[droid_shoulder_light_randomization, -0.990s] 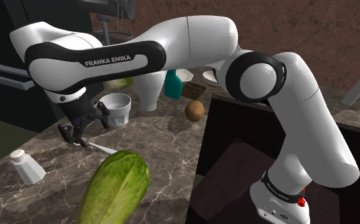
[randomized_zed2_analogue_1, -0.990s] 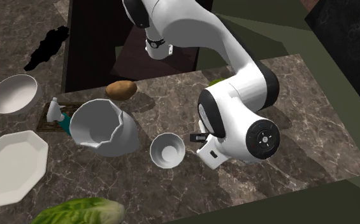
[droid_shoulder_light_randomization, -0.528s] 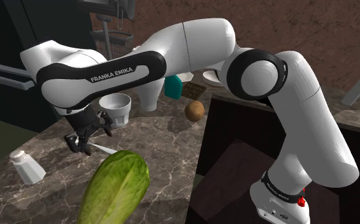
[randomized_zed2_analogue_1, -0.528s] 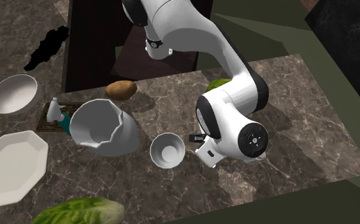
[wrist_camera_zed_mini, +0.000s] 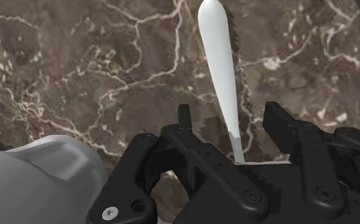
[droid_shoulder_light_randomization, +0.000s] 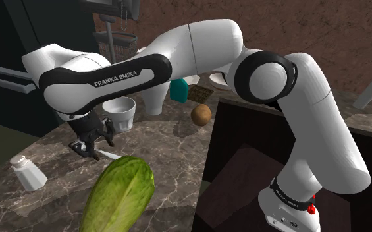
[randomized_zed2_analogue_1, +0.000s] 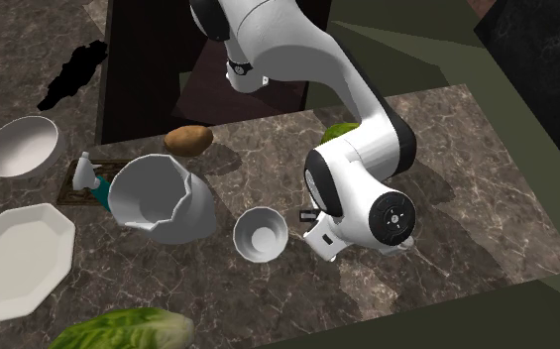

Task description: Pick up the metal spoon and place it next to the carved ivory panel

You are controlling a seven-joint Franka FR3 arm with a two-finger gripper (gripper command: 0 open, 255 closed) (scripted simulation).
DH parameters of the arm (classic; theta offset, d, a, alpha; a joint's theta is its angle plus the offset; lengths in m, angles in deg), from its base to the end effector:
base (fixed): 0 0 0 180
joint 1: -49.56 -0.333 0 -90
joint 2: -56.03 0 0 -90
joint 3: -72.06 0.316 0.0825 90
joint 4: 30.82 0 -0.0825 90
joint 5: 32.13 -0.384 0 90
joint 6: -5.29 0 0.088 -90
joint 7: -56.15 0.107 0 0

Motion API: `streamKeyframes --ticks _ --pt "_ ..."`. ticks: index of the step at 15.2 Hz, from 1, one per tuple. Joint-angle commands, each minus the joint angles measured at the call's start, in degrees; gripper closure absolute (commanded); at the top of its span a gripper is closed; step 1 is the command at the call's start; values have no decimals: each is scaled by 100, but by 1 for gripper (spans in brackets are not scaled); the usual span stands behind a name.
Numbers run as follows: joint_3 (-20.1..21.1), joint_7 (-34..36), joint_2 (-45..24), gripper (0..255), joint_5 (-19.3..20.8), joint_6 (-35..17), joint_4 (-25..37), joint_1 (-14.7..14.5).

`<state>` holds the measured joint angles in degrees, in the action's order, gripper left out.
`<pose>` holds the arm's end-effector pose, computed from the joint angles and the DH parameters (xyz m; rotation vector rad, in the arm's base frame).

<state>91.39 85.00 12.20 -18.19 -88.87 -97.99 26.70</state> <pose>0.5902 0.4146 0.3332 2.9603 0.3320 -0.3137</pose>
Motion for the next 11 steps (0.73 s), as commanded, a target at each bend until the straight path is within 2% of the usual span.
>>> streamKeyframes --ticks 1,11 --pt "0 0 0 255 0 0 0 0" --pt "7 -12 38 255 -12 126 91 -8"
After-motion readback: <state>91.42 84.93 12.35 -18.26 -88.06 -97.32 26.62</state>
